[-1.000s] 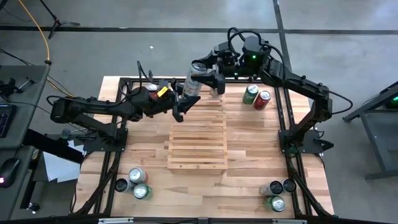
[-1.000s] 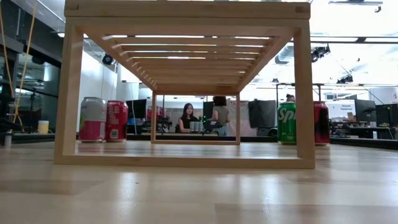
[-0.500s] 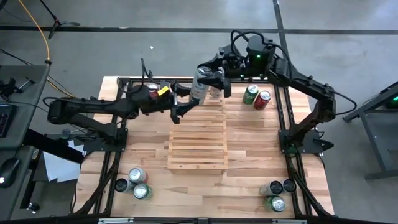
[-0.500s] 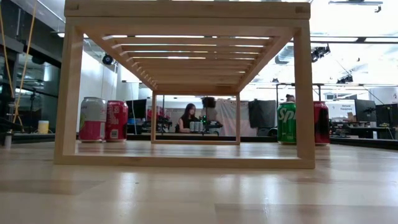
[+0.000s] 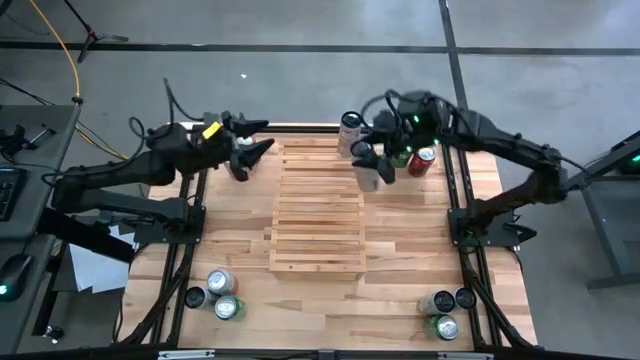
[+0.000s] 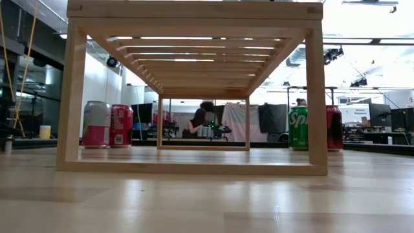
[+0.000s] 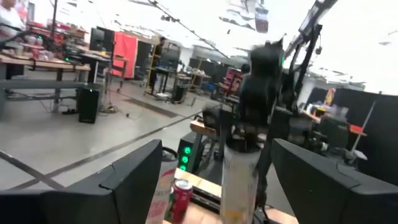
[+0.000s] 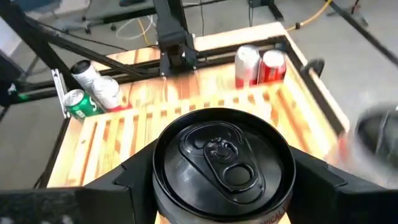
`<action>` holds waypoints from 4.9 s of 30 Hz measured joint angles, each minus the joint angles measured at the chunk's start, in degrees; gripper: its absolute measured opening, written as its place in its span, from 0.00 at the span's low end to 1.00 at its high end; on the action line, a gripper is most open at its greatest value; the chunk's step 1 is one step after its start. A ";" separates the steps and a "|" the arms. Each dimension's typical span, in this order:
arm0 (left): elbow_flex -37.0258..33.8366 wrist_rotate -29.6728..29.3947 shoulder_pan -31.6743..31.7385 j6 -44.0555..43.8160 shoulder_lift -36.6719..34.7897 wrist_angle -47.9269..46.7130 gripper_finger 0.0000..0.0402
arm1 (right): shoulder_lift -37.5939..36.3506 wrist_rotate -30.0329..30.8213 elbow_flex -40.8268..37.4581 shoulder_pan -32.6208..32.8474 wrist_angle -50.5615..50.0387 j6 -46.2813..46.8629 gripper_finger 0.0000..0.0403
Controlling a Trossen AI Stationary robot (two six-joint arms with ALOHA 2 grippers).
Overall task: Place canned beverage on shelf
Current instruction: Put the white pink soda can on the shelf
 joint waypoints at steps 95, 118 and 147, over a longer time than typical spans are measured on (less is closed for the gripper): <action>-0.07 0.12 -0.17 -0.37 0.37 -0.06 0.73 | -21.56 0.12 -22.07 1.22 44.49 12.25 0.77; 33.23 6.66 -20.27 -41.08 13.00 -91.15 0.73 | -21.30 0.19 -22.09 1.22 39.84 10.16 0.77; 30.97 19.03 -67.87 -119.60 36.87 -88.33 0.73 | -21.30 4.61 -22.09 1.18 27.74 2.20 0.77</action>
